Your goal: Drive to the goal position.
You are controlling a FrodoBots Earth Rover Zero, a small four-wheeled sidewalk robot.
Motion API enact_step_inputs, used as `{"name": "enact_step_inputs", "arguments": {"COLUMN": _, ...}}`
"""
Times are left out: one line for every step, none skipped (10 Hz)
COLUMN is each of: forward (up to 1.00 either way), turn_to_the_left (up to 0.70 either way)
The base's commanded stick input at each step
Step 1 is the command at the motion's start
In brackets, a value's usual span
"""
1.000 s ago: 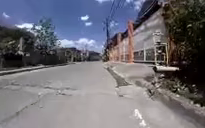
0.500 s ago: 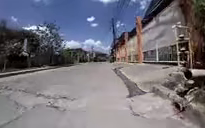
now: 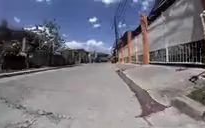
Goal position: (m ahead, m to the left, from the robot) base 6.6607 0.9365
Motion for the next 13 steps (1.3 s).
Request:
{"name": "enact_step_inputs", "arguments": {"forward": 1.00, "turn_to_the_left": 0.00}}
{"name": "enact_step_inputs", "arguments": {"forward": 1.00, "turn_to_the_left": 0.00}}
{"name": "enact_step_inputs", "arguments": {"forward": 1.00, "turn_to_the_left": 0.00}}
{"name": "enact_step_inputs", "arguments": {"forward": 1.00, "turn_to_the_left": 0.00}}
{"name": "enact_step_inputs", "arguments": {"forward": 1.00, "turn_to_the_left": 0.00}}
{"name": "enact_step_inputs", "arguments": {"forward": 1.00, "turn_to_the_left": 0.00}}
{"name": "enact_step_inputs", "arguments": {"forward": 1.00, "turn_to_the_left": 0.00}}
{"name": "enact_step_inputs", "arguments": {"forward": 1.00, "turn_to_the_left": 0.00}}
{"name": "enact_step_inputs", "arguments": {"forward": 1.00, "turn_to_the_left": 0.00}}
{"name": "enact_step_inputs", "arguments": {"forward": 1.00, "turn_to_the_left": 0.00}}
{"name": "enact_step_inputs", "arguments": {"forward": 1.00, "turn_to_the_left": 0.00}}
{"name": "enact_step_inputs", "arguments": {"forward": 1.00, "turn_to_the_left": 0.00}}
{"name": "enact_step_inputs", "arguments": {"forward": 1.00, "turn_to_the_left": 0.00}}
